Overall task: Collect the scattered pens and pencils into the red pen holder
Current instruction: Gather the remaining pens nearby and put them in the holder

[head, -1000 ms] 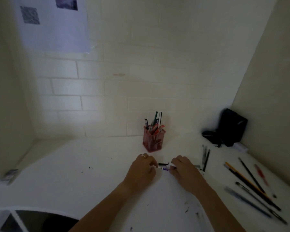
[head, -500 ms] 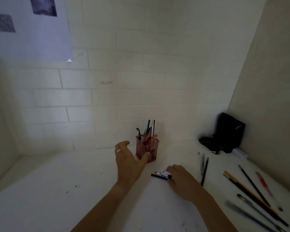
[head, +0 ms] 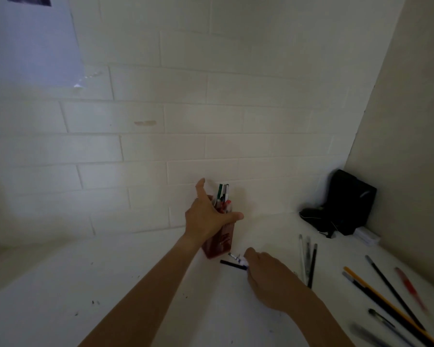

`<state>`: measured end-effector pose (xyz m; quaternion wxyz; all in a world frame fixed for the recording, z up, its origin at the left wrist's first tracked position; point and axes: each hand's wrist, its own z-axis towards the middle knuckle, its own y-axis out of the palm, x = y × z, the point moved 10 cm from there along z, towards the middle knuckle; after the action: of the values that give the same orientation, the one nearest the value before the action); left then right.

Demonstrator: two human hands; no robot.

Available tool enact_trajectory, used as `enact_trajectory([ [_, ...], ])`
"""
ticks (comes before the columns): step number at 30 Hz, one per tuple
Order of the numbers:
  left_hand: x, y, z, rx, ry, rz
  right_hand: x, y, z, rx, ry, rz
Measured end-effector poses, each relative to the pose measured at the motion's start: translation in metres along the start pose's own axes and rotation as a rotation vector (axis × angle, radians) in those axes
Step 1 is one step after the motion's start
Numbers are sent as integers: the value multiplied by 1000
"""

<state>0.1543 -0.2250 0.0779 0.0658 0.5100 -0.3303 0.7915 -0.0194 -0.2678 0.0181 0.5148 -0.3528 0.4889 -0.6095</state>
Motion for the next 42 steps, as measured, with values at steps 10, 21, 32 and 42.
enact_trajectory([
  [10,-2,4,20,17,-20,-38,-3,-63,20,236,84,572],
  [21,-16,-1,18,-23,-51,-287,42,-87,58,854,471,1555],
  [32,-24,-5,15,-2,-29,-460,40,-83,85,973,381,1720],
  [42,-17,-7,10,74,40,-411,29,-61,93,820,419,1289],
])
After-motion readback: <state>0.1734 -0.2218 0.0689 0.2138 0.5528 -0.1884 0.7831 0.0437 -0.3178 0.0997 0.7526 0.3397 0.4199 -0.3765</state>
